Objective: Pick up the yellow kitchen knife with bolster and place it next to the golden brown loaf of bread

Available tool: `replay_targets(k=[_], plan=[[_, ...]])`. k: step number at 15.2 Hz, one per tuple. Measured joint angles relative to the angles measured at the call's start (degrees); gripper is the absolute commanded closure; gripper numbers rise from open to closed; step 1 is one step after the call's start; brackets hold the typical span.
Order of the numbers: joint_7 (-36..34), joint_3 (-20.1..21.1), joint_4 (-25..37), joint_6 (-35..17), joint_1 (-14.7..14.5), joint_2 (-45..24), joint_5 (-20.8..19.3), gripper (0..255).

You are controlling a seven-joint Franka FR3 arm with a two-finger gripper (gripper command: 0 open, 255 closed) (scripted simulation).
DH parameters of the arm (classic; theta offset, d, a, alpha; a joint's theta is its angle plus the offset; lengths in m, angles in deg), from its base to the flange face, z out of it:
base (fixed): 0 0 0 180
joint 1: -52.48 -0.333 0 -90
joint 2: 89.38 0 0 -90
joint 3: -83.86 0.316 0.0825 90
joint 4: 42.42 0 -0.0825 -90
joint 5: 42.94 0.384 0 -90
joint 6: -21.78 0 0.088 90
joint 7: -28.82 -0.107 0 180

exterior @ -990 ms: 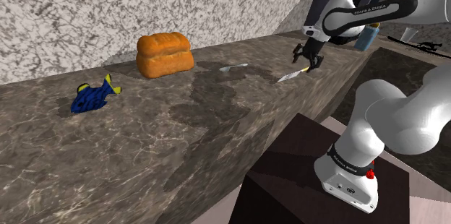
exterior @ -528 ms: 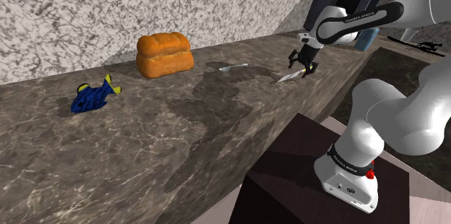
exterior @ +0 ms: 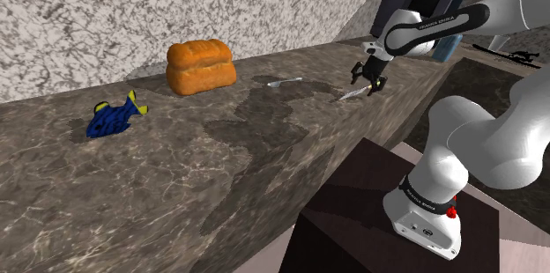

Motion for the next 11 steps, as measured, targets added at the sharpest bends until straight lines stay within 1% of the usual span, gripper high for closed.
replay_targets(k=[10,11], plan=[[0.0,0.0,0.0,0.0,0.0,0.0,0.0,255],[0.0,0.5,0.2,0.4,0.4,0.1,0.1,255]])
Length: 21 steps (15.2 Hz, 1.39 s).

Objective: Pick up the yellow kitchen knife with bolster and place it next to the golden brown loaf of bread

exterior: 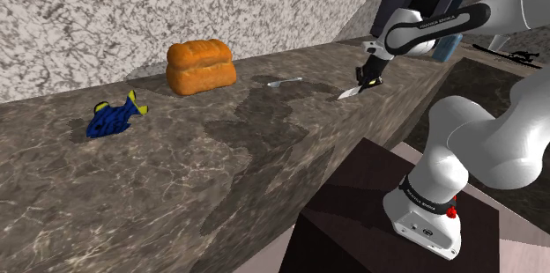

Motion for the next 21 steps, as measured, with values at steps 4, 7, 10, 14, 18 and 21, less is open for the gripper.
replay_targets(k=[4,7,10,14,18,21], plan=[[0.0,3.5,0.9,2.8,2.4,0.9,0.6,255],[-0.2,6.8,1.7,5.4,4.6,1.9,1.1,255],[-0.3,9.1,3.0,7.9,5.8,2.7,1.7,255],[-0.5,12.2,4.4,11.1,7.5,3.8,2.2,255],[-0.6,14.7,6.3,14.2,8.4,4.6,3.0,255],[-0.7,16.6,7.6,16.6,9.3,5.3,3.5,255]])
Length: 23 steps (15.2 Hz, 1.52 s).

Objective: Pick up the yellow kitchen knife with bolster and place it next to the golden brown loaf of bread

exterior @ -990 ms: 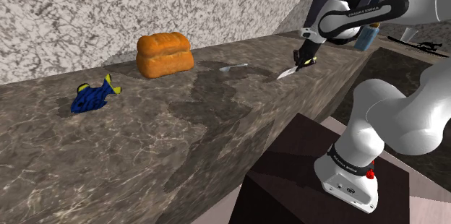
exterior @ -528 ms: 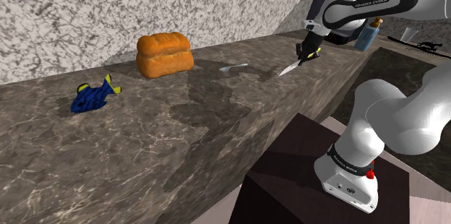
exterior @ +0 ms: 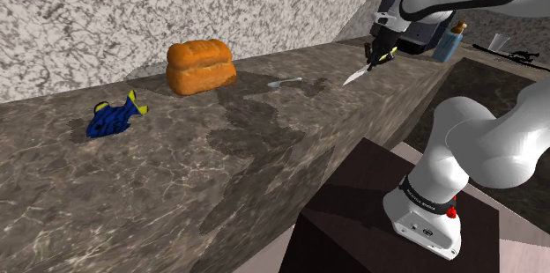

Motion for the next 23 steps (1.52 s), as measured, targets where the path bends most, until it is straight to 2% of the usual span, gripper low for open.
replay_targets(k=[11,23], plan=[[-0.1,5.4,5.9,8.2,1.3,1.3,2.1,255],[0.3,9.1,14.6,16.9,0.8,0.7,4.6,255]])
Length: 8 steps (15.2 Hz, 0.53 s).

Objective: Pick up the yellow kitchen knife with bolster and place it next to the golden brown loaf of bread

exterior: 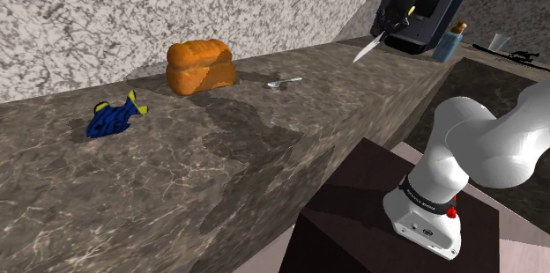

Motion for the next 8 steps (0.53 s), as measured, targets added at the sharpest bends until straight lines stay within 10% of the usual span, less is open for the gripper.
replay_targets(k=[8], plan=[[-6.3,5.5,-1.7,-0.6,-1.3,-1.1,2.4,255]])
